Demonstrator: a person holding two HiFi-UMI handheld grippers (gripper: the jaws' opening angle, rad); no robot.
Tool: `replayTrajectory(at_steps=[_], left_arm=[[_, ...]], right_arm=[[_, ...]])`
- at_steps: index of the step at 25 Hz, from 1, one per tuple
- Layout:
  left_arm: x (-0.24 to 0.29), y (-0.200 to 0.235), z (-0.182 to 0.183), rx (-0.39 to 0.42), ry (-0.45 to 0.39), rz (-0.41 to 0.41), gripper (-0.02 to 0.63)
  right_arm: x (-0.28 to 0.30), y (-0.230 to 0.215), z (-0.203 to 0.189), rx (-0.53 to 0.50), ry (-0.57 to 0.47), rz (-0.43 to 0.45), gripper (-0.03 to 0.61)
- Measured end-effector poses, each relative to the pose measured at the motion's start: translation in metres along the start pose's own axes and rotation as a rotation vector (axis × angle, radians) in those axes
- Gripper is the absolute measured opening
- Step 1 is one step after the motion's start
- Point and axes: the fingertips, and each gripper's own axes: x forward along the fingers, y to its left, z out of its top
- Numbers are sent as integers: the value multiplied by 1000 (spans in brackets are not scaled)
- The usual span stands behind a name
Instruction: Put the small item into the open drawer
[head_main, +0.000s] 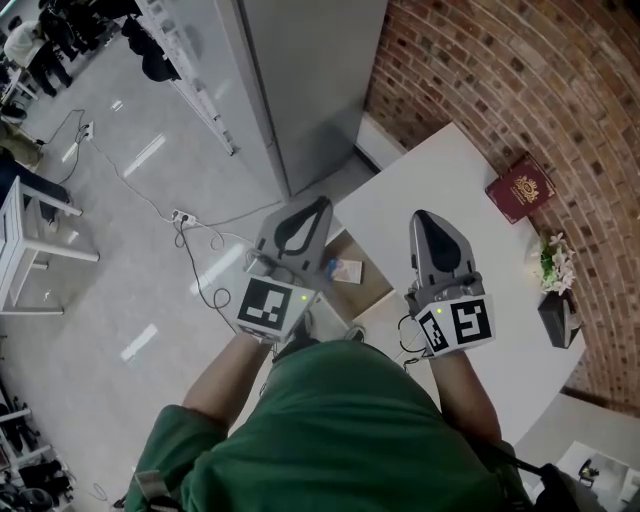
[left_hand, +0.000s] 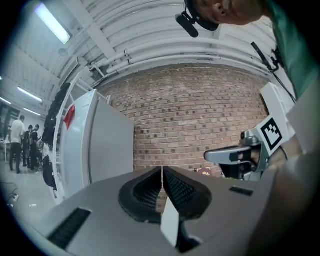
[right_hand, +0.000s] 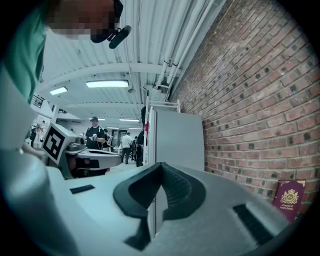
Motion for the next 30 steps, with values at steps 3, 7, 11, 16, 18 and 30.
replayTrajectory(at_steps=[3, 7, 11, 16, 18, 30], left_arm=[[0, 2, -2, 3, 8, 5, 14], [-1, 5, -5, -1, 21, 13, 14], [0, 7, -8, 3, 22, 15, 14], [1, 6, -10, -3, 26, 21, 14], [1, 6, -11, 0, 28, 21, 14], [-4, 4, -11, -2, 26, 26, 14]], right_arm=[[4, 0, -1, 1, -1, 1, 2], [9, 2, -1, 4, -1, 10, 2], [13, 3, -4, 7, 2, 16, 2], [16, 6, -6, 9, 4, 28, 2], [17, 7, -7, 8, 4, 33, 2], [14, 12, -7, 10, 9, 44, 2]])
